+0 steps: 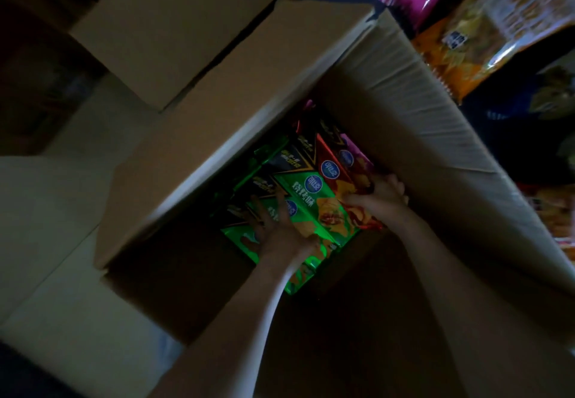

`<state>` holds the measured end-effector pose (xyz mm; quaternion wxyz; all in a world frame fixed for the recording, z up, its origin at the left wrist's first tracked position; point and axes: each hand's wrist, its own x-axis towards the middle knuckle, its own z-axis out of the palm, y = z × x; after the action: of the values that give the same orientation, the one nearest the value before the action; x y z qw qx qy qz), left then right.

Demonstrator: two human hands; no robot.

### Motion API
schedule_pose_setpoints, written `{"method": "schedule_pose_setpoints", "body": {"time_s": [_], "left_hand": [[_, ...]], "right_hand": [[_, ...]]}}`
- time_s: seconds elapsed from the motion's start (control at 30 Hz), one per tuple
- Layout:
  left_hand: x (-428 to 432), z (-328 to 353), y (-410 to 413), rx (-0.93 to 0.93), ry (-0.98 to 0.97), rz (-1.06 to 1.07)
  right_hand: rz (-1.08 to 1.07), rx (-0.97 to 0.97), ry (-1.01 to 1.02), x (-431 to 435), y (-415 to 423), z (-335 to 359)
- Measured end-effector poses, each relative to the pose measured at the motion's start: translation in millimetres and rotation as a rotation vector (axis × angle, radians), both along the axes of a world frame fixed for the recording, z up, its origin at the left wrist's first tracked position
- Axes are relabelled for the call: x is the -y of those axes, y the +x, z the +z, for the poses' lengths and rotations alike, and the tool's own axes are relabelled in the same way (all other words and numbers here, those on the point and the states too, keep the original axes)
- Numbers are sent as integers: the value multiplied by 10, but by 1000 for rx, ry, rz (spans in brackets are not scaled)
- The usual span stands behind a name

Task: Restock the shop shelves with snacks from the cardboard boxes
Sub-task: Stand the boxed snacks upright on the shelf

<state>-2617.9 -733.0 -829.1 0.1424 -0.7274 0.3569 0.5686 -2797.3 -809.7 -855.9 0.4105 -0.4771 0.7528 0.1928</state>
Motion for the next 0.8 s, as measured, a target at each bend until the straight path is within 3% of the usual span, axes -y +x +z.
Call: {"method": "schedule_pose_setpoints", "body": {"time_s": [0.27,0.37,0.6,0.8], "left_hand": [[-71,687,90,63,-324,-192],[-77,1170,131,-104,-349,88],[294,2251,162,-477,-124,879],[642,2596,418,-657,-311,937]], "right_hand": [[37,-137,-413,-451,269,746],[-43,-161,-487,-616,392,1280],[-134,-83,-702,-685,760,2462],[-25,25,-769,-432,1086,2871]]}}
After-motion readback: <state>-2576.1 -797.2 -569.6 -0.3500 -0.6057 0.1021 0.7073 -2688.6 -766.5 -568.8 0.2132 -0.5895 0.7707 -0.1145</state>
